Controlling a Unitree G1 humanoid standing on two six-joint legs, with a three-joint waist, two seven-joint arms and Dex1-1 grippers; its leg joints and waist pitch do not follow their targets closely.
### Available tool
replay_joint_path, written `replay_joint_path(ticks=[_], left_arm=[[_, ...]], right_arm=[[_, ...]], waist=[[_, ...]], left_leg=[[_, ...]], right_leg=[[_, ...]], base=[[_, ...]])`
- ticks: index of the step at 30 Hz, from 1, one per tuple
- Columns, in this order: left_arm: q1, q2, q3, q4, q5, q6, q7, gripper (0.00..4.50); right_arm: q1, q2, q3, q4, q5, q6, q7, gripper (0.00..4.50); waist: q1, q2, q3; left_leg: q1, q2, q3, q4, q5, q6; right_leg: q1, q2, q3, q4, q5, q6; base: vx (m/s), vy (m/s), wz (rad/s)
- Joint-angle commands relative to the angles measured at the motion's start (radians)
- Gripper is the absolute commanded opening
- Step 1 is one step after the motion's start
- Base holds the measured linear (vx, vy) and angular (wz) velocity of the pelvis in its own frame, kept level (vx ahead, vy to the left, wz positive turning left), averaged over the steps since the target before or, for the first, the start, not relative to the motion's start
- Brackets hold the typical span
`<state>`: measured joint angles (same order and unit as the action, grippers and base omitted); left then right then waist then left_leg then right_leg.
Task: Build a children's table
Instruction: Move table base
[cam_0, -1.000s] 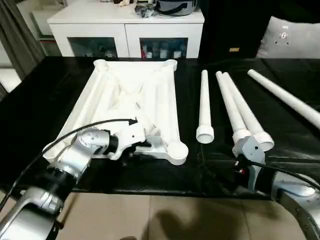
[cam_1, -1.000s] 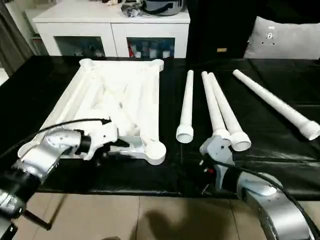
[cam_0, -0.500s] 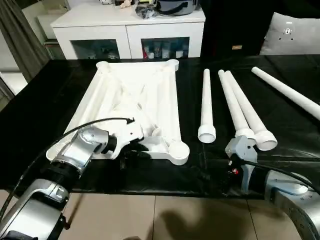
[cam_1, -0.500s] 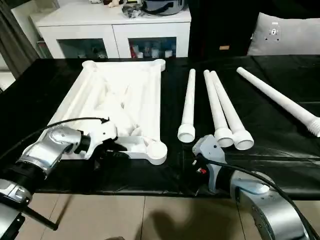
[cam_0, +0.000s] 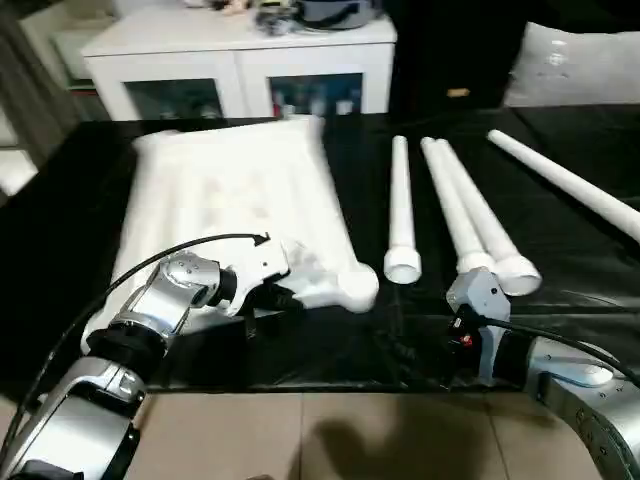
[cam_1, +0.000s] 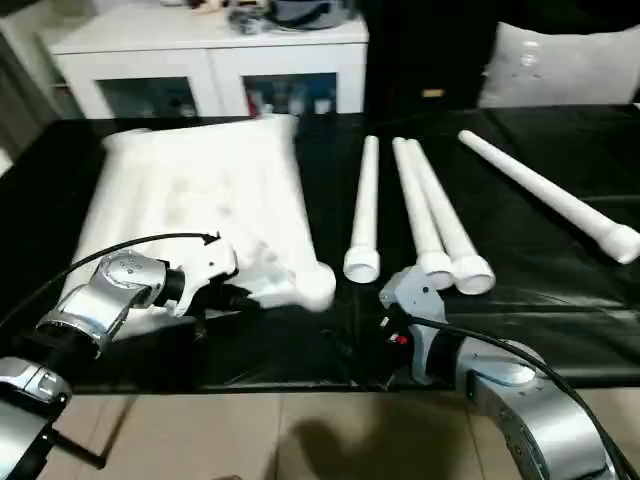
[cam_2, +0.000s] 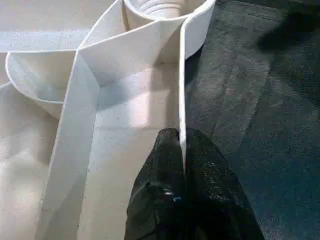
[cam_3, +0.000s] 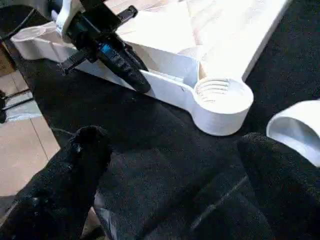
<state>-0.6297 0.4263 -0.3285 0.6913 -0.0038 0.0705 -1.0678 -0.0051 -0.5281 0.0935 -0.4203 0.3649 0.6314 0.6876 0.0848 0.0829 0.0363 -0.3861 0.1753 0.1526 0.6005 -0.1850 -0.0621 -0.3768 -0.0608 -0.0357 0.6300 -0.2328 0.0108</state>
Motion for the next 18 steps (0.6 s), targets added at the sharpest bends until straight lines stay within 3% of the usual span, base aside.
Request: replay_joint_path(ticks=[1,2,4,5,8,9,10,12,15,17,18], left_arm=[[0.028,0.013,0.002,-0.012,0.014,-0.043,0.014,0.02],[0.041,0.009,-0.001,-0.021,0.015,-0.094,0.002,0.02],[0.053,-0.003,0.007,-0.035,0.003,-0.121,-0.003,0.02],[0.069,-0.022,0.021,-0.065,-0.031,-0.13,-0.023,0.28],[0.1,-0.027,0.023,-0.125,-0.061,-0.11,-0.056,0.59],[0.115,-0.03,0.027,-0.153,-0.073,-0.101,-0.057,0.66],[0.128,-0.032,0.036,-0.178,-0.088,-0.093,-0.052,0.78],[0.144,-0.038,0.054,-0.204,-0.097,-0.095,-0.016,0.99],[0.194,-0.05,0.131,-0.31,-0.15,-0.059,0.069,1.07],[0.239,-0.062,0.189,-0.409,-0.185,-0.01,0.134,1.14],[0.28,-0.081,0.242,-0.49,-0.195,0.044,0.221,1.14]], right_arm=[[-0.016,0.01,0.013,-0.009,0.004,0.004,-0.015,4.5],[-0.021,0.022,0.01,-0.002,0.003,0.003,-0.027,4.5],[-0.031,0.047,-0.01,0.014,0.012,0.004,-0.048,4.5],[-0.052,0.095,-0.055,0.046,0.035,-0.006,-0.085,4.5],[-0.071,0.125,-0.091,0.064,0.043,-0.047,-0.108,4.5],[-0.075,0.134,-0.1,0.066,0.05,-0.044,-0.118,4.5],[-0.081,0.144,-0.107,0.066,0.056,-0.047,-0.125,4.5],[-0.092,0.165,-0.121,0.067,0.072,-0.044,-0.143,4.5],[-0.118,0.195,-0.115,0.071,0.007,-0.088,-0.214,4.5],[-0.135,0.236,-0.123,0.075,-0.006,-0.067,-0.277,4.5],[-0.154,0.253,-0.11,0.08,-0.048,-0.045,-0.337,4.5]], waist=[[0.009,-0.028,-0.057],[0.011,-0.024,-0.056],[0.009,-0.036,-0.054],[0.01,-0.036,-0.054],[0.011,-0.038,-0.055],[0.013,-0.046,-0.057],[0.017,-0.037,-0.059],[0.021,-0.042,-0.059],[0.02,-0.049,-0.057],[0.017,-0.049,-0.053],[0.016,-0.05,-0.05]], left_leg=[[0.012,0.047,-0.012,-0.067,-0.115,0.061],[0.014,0.049,-0.012,-0.068,-0.122,0.058],[0.014,0.051,-0.01,-0.073,-0.133,0.054],[0.016,0.049,-0.009,-0.072,-0.133,0.051],[0.016,0.049,-0.006,-0.072,-0.135,0.048],[0.017,0.053,-0.004,-0.072,-0.119,0.051],[0.019,0.055,-0.004,-0.07,-0.103,0.055],[0.017,0.054,-0.004,-0.07,-0.095,0.059],[0.017,0.053,-0.004,-0.074,-0.117,0.043],[0.017,0.052,-0.004,-0.077,-0.146,0.027],[0.018,0.05,-0.003,-0.079,-0.157,0.024]], right_leg=[[0.039,-0.082,0.04,-0.071,-0.011,-0.228],[0.037,-0.081,0.04,-0.073,-0.024,-0.225],[0.036,-0.081,0.04,-0.074,-0.033,-0.22],[0.034,-0.083,0.041,-0.073,-0.042,-0.219],[0.033,-0.086,0.041,-0.072,-0.061,-0.223],[0.03,-0.085,0.041,-0.069,-0.045,-0.224],[0.027,-0.085,0.041,-0.064,-0.012,-0.228],[0.027,-0.081,0.039,-0.06,0.03,-0.226],[0.028,-0.081,0.037,-0.061,0.042,-0.226],[0.027,-0.081,0.037,-0.063,0.007,-0.227],[0.027,-0.079,0.038,-0.068,-0.017,-0.221]], base=[[0.0,0.0,0.0],[0.0,0.0,0.0],[0.0,0.0,0.0],[0.0,0.0,0.0],[0.0,0.0,0.0],[0.0,0.0,0.0],[0.0,0.0,0.0],[0.0,0.0,0.0],[0.0,0.0,0.0],[0.0,0.0,0.0],[0.0,0.0,0.0]])
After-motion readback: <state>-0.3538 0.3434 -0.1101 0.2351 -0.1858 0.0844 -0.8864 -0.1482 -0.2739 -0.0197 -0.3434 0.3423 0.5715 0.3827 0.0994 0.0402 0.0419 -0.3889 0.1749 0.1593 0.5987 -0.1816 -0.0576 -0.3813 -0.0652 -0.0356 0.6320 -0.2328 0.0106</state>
